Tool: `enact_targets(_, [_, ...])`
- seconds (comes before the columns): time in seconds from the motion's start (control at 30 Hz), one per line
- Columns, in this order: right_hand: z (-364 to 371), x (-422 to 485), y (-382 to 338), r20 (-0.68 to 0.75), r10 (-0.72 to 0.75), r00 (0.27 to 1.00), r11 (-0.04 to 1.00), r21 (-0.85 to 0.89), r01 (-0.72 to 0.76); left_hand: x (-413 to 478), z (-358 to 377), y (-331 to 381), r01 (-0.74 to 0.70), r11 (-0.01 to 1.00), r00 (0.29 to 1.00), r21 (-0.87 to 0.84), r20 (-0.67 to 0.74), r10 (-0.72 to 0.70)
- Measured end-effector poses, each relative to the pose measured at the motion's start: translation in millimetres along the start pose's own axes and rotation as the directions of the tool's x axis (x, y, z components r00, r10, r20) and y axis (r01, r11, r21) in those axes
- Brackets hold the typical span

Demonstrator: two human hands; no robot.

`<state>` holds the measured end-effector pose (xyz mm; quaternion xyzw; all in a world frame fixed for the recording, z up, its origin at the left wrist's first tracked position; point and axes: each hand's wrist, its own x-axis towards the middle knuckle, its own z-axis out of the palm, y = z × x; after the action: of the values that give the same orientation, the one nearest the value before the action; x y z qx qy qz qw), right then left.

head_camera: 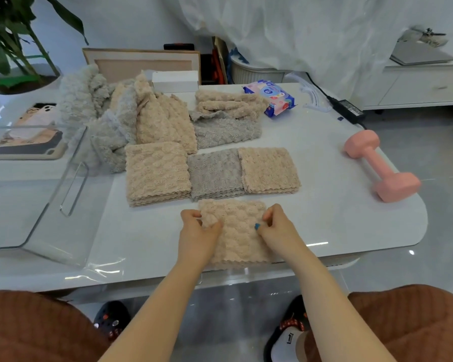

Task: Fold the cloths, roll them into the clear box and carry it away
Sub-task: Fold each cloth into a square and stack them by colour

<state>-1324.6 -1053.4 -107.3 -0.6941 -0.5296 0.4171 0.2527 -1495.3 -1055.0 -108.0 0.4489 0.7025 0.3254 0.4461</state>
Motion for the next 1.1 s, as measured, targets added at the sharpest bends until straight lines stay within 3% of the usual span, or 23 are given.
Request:
enact_targets(0.13, [-23.0,8.8,-5.2,-0.172,-0.170,0.970,0.963,0.181,0.201,9.9,12.6,27.0,-0.325,0.944,0.944,-0.063,-0.085,0.320])
enact_targets(0.23, [-58.5,42.7,-21.6,-0.416,-0.285,0.863,0.942,0.045,0.332,38.8,33.4,67.5,-0.476,0.874,0.879,-0.097,-0.093,0.469])
enact_targets(0.3, [-83.4,73.7,-33.2,-0.496,-0.314,0.809,0.943,-0.066,0.326,62.0,52.0,93.9,-0.511,0.849,0.860,-0.133,-0.056,0.508])
enact_targets(0.4, [-97.0,115.7,-31.2,-0.454,-0.275,0.848,0.960,-0.176,0.217,94.4,76.7,102.7,-0.562,0.826,0.826,0.050,-0.026,0.564])
enact_targets(0.53, [-67.7,138.0,2.0,-0.275,-0.233,0.933,0.942,-0.300,0.147,122.2,95.8,73.1,-0.456,0.847,0.886,0.275,0.050,0.461])
enact_targets(0.73, [-62.9,143.8,-2.9,-0.256,-0.213,0.943,0.933,-0.341,0.118,123.4,96.1,73.5,-0.430,0.842,0.898,0.325,0.056,0.437])
enact_targets(0.83, [-66.8,138.9,-12.3,-0.395,-0.269,0.878,0.888,-0.454,0.067,127.1,65.0,81.7,-0.447,0.840,0.881,0.306,-0.010,0.473])
enact_targets(0.93, [-64.6,132.2,-28.7,-0.517,-0.387,0.763,0.872,-0.475,0.120,152.0,11.1,88.3,-0.368,0.751,0.798,0.548,-0.230,0.558])
enact_targets(0.97, [-61.8,131.0,-35.4,-0.526,-0.413,0.743,0.874,-0.458,0.162,164.0,-5.3,90.3,-0.266,0.721,0.811,0.640,-0.256,0.526])
enact_targets(1.03, [-51.2,130.2,-49.3,-0.495,-0.463,0.735,0.867,-0.427,0.258,188.0,-30.2,91.7,-0.082,0.661,0.910,0.746,-0.214,0.355])
enact_targets(1.1, [-35.5,128.8,-59.6,-0.423,-0.520,0.742,0.839,-0.414,0.352,204.3,-41.8,87.5,0.013,0.603,0.972,0.798,-0.150,0.179])
